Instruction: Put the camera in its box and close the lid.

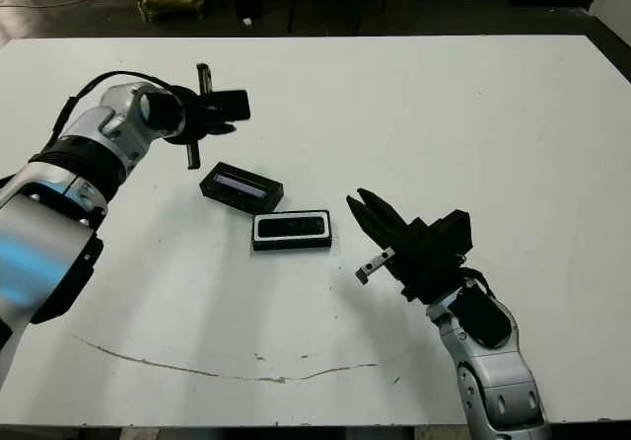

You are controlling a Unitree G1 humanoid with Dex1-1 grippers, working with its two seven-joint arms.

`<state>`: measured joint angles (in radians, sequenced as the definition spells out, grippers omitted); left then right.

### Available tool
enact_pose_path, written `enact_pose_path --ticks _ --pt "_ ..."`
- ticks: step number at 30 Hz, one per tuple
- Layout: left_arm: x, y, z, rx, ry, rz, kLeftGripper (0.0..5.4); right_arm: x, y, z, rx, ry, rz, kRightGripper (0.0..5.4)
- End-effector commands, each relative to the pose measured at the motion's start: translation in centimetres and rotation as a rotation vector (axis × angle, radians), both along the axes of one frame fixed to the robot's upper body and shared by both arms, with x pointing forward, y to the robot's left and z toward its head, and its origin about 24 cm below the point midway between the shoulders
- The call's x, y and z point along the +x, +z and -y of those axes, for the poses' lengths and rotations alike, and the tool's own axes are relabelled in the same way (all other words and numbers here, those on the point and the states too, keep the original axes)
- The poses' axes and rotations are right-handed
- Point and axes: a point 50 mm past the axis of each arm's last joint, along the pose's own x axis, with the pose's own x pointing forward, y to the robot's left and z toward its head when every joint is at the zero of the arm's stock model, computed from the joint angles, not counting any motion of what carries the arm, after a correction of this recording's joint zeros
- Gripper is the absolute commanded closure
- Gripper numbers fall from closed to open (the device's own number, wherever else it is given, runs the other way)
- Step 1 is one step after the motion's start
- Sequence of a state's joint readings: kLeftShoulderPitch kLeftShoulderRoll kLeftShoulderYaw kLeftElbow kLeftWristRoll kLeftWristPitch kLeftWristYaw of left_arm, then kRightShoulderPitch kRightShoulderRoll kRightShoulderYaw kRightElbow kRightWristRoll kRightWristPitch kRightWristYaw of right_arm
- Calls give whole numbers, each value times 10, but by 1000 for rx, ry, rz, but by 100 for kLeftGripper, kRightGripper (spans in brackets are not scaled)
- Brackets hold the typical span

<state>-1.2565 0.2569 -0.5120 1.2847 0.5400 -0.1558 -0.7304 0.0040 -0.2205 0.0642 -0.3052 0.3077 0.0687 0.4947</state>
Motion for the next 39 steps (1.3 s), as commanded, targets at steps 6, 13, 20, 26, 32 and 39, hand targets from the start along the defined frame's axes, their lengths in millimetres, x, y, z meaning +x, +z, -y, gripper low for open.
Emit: enact_pose_path --ticks 6,13,20,26,32,39 --pt "-8 -28 3 132 -26 -118 540 0 -5 2 16 3 -11 539" --pt "-13 -39 6 207 -54 -177 540 0 -5 3 7 -7 -10 539" --pt "-15 -44 11 189 -92 -168 540 -1 -5 2 -8 -4 -13 539" --pt "-17 -47 13 178 -101 -176 540 -2 -6 1 -6 -3 -26 539" --pt "-16 -43 13 226 -133 -164 540 -2 -5 2 -18 -1 -43 539" --pt "-14 -33 9 262 -127 -203 540 -2 -4 0 -27 -8 -31 539"
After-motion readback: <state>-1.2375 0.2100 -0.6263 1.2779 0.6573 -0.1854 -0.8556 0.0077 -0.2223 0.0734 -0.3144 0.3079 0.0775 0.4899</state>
